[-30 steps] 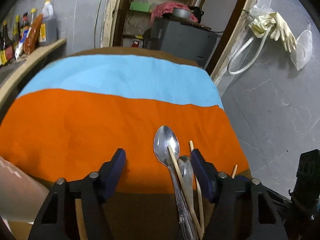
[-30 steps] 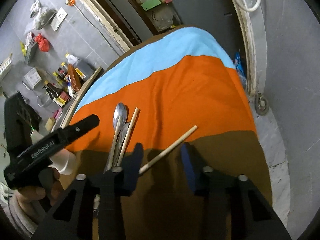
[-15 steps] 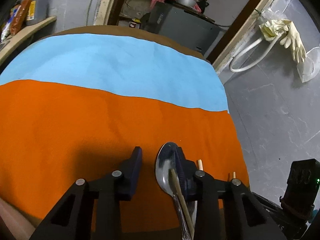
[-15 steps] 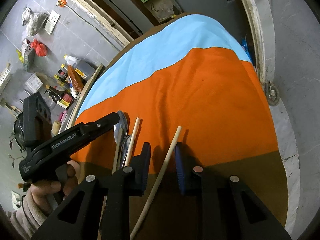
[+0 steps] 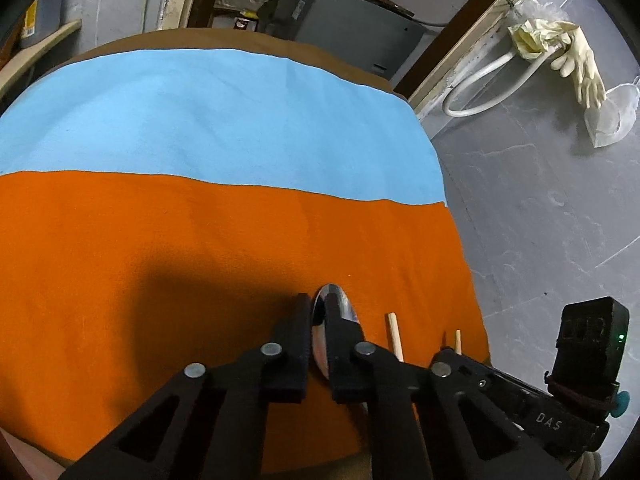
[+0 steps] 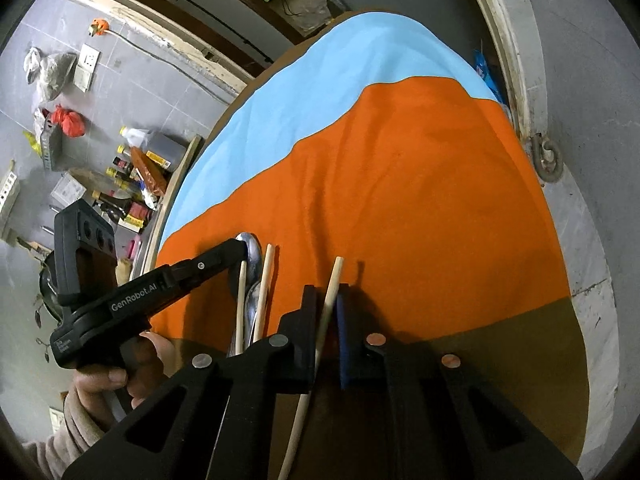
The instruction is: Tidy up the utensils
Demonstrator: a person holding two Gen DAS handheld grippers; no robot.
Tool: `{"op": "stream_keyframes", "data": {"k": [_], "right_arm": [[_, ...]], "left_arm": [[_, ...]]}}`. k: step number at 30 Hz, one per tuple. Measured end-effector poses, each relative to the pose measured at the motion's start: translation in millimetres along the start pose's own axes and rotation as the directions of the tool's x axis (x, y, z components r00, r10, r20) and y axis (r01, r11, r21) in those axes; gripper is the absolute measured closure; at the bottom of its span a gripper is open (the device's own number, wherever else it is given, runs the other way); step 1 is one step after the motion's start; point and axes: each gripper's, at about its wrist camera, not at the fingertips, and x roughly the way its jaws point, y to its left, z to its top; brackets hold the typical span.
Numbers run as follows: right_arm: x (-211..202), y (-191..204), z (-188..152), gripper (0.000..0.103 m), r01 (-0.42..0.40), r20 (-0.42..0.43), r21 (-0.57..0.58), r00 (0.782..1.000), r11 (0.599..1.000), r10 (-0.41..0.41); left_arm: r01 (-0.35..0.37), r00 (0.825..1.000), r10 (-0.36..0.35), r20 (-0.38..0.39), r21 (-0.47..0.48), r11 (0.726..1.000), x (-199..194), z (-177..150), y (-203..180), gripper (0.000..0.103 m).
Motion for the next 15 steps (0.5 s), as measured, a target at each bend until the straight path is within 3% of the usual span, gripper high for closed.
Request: {"op": "stream_keyframes", "data": {"k": [8, 10, 15], "right_arm": [[-18.0, 7.9, -10.4, 0.099, -0.038, 0.078, 0.017, 0.996, 0.999, 0.036], [-26.6, 12.3, -11.9, 0.099, -0.05, 0.111, 0.009, 0.993, 0.999, 0.049], [-58.1, 32.5, -18.4, 0.099, -0.08, 0.229, -0.071, 0.969, 0.994, 0.094]], "left_arm": [[-0.066, 0.992, 0.054, 0.111, 0.116, 0.991, -33.4, -6.4, -27.5, 0.101], [-0.095, 0.984, 0.07, 0.166, 0.149, 0.984, -48.3, -9.6, -35.3, 0.101], [-0.135, 0.943, 0.07, 0.324, 0.182, 0.974, -92.5, -21.8, -45.9, 0.101]]}}
